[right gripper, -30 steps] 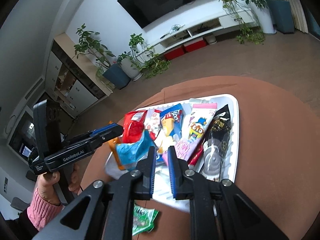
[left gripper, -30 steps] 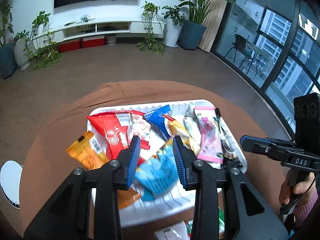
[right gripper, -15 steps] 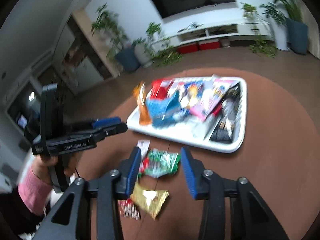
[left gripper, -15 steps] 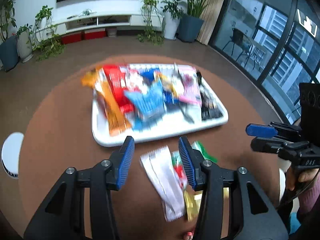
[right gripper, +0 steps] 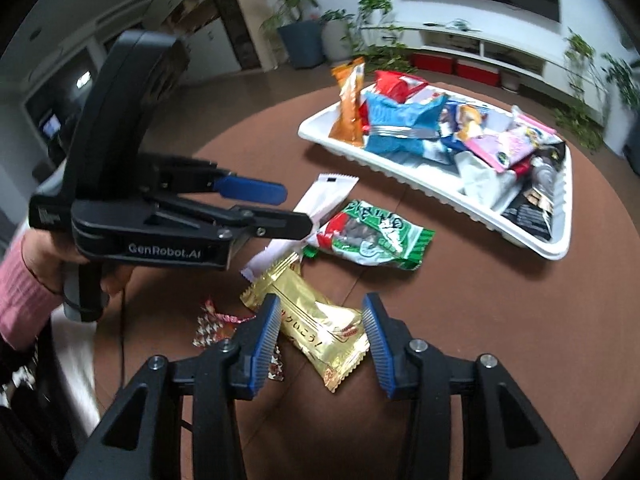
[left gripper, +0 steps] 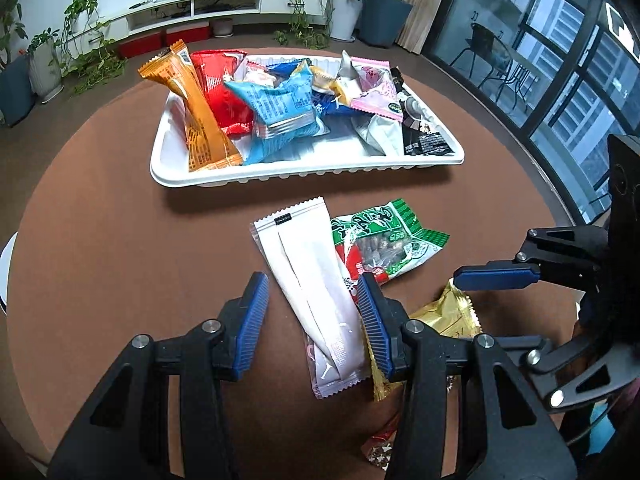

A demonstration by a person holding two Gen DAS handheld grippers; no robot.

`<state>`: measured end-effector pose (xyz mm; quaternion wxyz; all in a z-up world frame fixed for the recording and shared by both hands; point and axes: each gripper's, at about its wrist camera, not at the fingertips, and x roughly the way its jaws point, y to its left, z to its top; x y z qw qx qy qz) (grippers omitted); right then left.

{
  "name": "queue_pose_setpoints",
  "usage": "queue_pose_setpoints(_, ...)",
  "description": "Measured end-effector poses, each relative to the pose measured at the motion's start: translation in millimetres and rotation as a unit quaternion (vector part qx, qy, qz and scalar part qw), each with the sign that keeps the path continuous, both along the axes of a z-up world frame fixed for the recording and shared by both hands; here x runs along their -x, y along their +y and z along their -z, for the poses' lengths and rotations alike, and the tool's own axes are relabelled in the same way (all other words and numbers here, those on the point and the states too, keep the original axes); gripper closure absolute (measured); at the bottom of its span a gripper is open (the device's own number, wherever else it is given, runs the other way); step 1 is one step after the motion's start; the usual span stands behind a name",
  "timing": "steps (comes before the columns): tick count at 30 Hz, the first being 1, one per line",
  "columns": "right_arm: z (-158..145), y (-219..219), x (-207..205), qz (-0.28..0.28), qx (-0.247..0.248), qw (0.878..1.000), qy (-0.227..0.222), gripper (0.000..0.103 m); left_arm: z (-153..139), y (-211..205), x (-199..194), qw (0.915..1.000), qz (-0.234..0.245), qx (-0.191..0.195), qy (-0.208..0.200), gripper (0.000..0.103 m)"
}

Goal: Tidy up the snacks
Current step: 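Grasp the white stick packet with the left gripper while the right grasps the gold wafer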

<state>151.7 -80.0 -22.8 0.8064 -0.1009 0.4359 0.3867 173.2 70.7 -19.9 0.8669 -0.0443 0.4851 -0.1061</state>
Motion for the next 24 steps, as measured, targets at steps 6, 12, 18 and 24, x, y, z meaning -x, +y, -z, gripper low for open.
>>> queue_pose_setpoints(6,10.9,7.1,1.0,-0.028,0.028,0.999,0.009,0.055,5.6,2.1,-5.1,1.0,-0.001,-0.006,0.008,0.059)
queue_pose_setpoints(12,12.0,1.0,12.1,-0.035,0.045,0.998,0.009,0.055,11.6,3.8,-4.2,0.9999,-0.003,-0.011,0.01,0.059)
queue_pose_setpoints(18,7.3,4.5,9.1,-0.038,0.05,0.998,-0.012,0.051,12.3,0.5,-4.3,0.9998,0.0,-0.02,0.009,0.059)
queue_pose_setpoints(24,12.4,20.9,-2.7,-0.059,0.067,0.996,-0.015,0.049,12.8,0.5,-5.1,0.9997,0.003,-0.022,0.008,0.059)
